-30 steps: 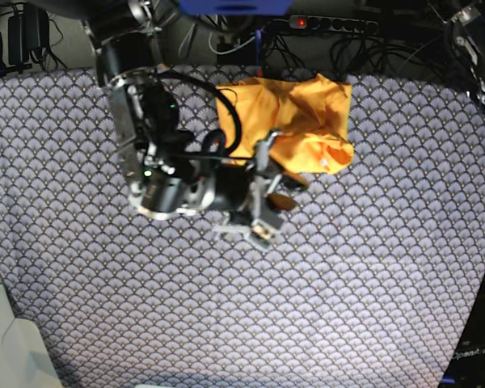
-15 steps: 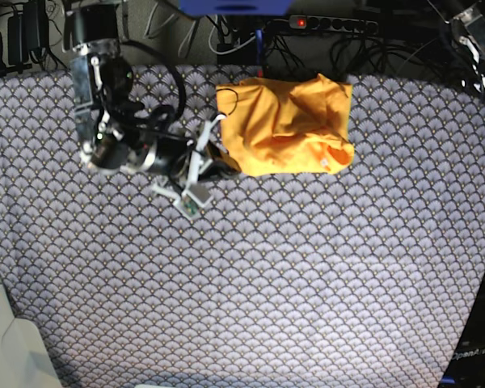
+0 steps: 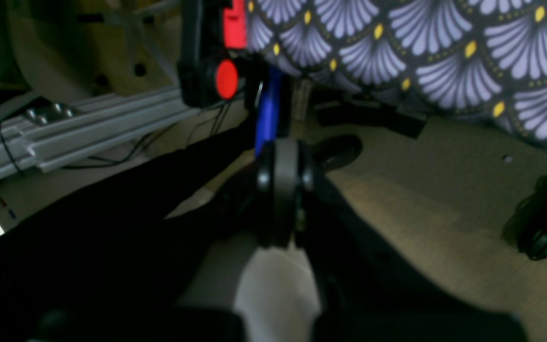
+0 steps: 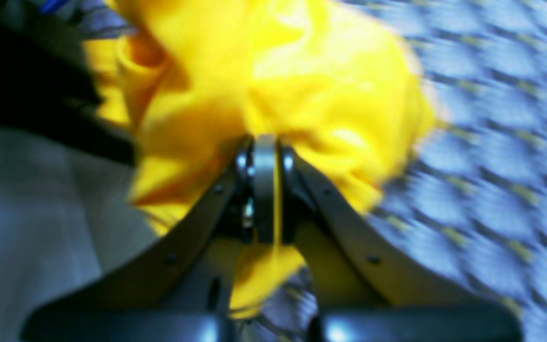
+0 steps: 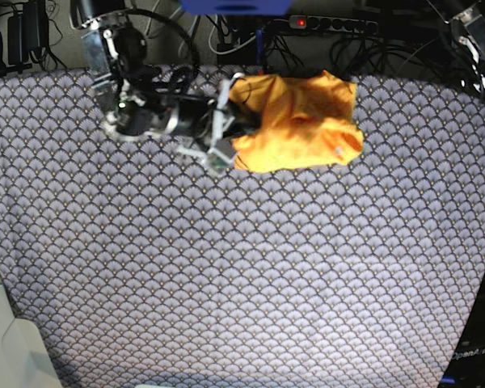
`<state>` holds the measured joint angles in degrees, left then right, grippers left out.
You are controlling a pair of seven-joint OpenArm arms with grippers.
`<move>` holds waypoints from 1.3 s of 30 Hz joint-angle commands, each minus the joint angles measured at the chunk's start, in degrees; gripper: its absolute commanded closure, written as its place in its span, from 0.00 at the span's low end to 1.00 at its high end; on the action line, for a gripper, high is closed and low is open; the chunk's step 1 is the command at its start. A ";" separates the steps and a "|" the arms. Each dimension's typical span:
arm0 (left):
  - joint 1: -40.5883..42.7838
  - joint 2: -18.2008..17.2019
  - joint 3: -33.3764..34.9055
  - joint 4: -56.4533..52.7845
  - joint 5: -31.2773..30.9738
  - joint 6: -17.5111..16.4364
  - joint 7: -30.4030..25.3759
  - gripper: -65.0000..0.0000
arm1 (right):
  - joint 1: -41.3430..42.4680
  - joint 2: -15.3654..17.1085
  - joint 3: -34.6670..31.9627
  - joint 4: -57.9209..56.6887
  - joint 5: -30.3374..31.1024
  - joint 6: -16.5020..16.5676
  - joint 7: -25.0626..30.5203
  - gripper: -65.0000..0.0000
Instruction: Fold the T-shirt properly
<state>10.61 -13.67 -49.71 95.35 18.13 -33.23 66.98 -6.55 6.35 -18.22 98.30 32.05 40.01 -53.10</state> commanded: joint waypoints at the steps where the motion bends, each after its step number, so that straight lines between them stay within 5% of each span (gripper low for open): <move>1: -0.19 -1.14 -0.26 0.96 0.64 0.22 -0.30 1.00 | 0.70 0.02 -1.96 1.17 1.75 -0.01 1.19 1.00; 6: -0.11 -1.14 -0.35 0.78 0.64 0.22 -0.30 1.00 | 0.96 0.38 -7.67 4.34 1.75 -0.01 1.19 1.00; 20: -0.02 -1.05 0.00 1.22 0.29 0.13 -0.39 1.00 | 0.61 0.55 -7.76 9.17 1.66 -0.01 0.75 1.00; 24: -0.11 -0.97 -0.18 1.22 0.64 -5.84 -0.30 1.00 | 1.05 0.55 -7.85 9.17 1.66 -0.01 0.66 1.00; 27: -0.11 -0.97 -0.26 1.22 0.64 -6.77 -0.12 1.00 | 4.04 0.55 -8.02 8.82 1.66 -0.01 -0.92 1.00; 32: -0.02 -0.61 -0.35 0.96 0.73 -6.77 -0.30 1.00 | 11.78 -2.00 -7.94 4.86 1.75 -0.01 -8.31 1.00; 39: 1.83 0.62 -0.44 1.22 0.73 -6.77 -0.39 1.00 | 15.73 -6.22 -7.76 -1.03 1.75 -0.01 -9.45 1.00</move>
<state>12.84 -11.86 -49.89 95.59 18.48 -40.27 67.00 8.25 0.60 -26.15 96.51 33.01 40.03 -63.55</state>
